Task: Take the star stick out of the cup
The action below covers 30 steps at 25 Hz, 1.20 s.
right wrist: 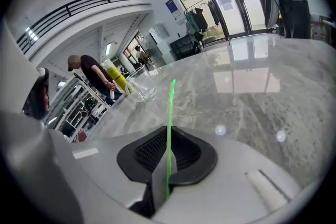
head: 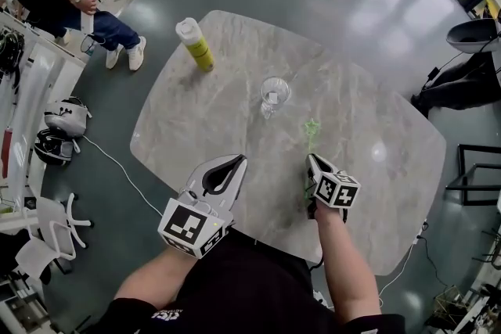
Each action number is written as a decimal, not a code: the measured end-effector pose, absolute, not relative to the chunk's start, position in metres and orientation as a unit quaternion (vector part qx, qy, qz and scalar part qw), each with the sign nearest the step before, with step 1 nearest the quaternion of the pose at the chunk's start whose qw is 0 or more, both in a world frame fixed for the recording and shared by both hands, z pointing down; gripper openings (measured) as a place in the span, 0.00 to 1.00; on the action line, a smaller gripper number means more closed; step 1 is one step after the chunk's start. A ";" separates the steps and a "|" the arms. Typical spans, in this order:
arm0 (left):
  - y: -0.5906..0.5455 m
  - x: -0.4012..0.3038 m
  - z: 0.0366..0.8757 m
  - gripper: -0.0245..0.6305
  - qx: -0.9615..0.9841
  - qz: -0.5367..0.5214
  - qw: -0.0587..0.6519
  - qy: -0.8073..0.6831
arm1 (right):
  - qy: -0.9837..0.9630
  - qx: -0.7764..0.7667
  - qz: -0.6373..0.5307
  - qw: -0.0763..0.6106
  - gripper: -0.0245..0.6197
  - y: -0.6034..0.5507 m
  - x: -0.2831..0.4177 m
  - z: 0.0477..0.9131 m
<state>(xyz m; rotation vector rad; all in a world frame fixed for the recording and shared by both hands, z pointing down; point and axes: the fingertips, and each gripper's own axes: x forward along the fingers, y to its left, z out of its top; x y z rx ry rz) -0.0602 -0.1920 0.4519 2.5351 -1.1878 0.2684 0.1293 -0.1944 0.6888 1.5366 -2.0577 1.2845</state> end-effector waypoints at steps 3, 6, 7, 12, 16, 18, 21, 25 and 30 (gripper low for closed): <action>-0.194 -0.063 0.456 0.04 0.888 0.097 0.164 -0.418 | -0.705 0.528 0.451 0.142 0.13 -0.196 0.128 0.698; -0.196 -0.061 0.457 0.04 0.889 0.094 0.165 -0.417 | -0.705 0.529 0.452 0.141 0.16 -0.199 0.128 0.699; -0.197 -0.061 0.457 0.04 0.890 0.094 0.163 -0.415 | -0.707 0.530 0.449 0.136 0.17 -0.201 0.128 0.696; -0.197 -0.058 0.449 0.04 0.893 0.090 0.156 -0.412 | -0.727 0.527 0.427 0.106 0.17 -0.206 0.124 0.661; -0.193 -0.054 0.439 0.04 0.895 0.085 0.152 -0.411 | -0.743 0.521 0.411 0.083 0.15 -0.201 0.125 0.630; -0.188 -0.051 0.433 0.04 0.895 0.080 0.149 -0.413 | -0.756 0.514 0.400 0.071 0.15 -0.196 0.124 0.611; -0.177 -0.050 0.423 0.04 0.893 0.073 0.143 -0.420 | -0.776 0.498 0.382 0.057 0.14 -0.185 0.119 0.582; -0.159 -0.050 0.412 0.04 0.891 0.067 0.133 -0.430 | -0.797 0.481 0.363 0.036 0.11 -0.172 0.114 0.548; -0.134 -0.063 0.402 0.04 0.888 0.065 0.131 -0.435 | -0.808 0.473 0.352 0.009 0.09 -0.148 0.106 0.512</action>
